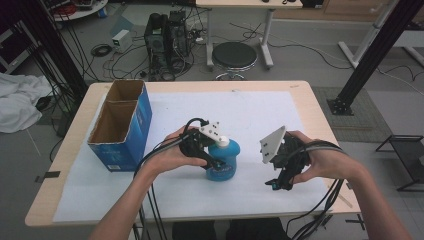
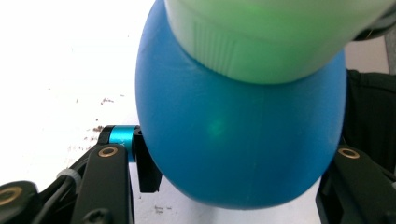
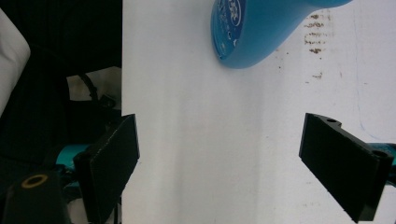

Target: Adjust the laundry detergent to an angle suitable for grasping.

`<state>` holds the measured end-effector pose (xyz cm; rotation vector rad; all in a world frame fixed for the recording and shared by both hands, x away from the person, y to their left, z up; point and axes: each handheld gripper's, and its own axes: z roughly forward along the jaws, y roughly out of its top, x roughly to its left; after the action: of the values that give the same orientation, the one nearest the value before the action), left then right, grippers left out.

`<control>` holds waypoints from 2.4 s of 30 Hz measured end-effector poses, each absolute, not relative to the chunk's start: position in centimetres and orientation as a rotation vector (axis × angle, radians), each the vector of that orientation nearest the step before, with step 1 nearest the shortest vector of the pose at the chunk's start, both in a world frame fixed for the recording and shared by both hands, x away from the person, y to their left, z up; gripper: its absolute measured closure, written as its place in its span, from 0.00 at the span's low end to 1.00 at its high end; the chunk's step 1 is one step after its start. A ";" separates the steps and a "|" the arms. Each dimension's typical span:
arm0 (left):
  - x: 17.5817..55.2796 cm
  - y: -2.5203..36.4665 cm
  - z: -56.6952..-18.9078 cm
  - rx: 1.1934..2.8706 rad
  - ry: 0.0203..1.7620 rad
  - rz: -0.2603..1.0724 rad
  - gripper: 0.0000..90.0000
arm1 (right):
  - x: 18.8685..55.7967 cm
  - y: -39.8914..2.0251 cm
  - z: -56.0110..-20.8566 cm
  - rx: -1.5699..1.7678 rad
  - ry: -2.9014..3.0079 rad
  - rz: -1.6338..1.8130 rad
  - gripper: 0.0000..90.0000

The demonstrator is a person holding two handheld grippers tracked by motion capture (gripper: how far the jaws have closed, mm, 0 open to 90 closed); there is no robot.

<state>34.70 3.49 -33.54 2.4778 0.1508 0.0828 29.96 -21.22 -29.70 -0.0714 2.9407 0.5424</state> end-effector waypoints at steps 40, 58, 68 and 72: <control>35.0 3.7 -35.1 2.460 0.207 0.011 0.41 | 30.0 -20.6 -30.0 -0.067 2.947 0.526 0.13; 35.0 4.2 -33.7 2.501 0.202 0.049 0.33 | 30.1 -20.7 -29.9 -0.070 2.942 0.530 0.13; 34.7 4.1 -33.4 2.518 0.213 0.050 0.33 | 30.0 -20.6 -29.9 -0.067 2.939 0.526 0.13; 35.0 4.5 -32.7 2.576 0.171 0.047 0.33 | 30.0 -20.7 -29.7 -0.068 2.939 0.526 0.13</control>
<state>34.96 4.52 -32.74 2.5763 0.1712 0.0471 29.99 -20.68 -29.74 -0.0683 2.9390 0.5261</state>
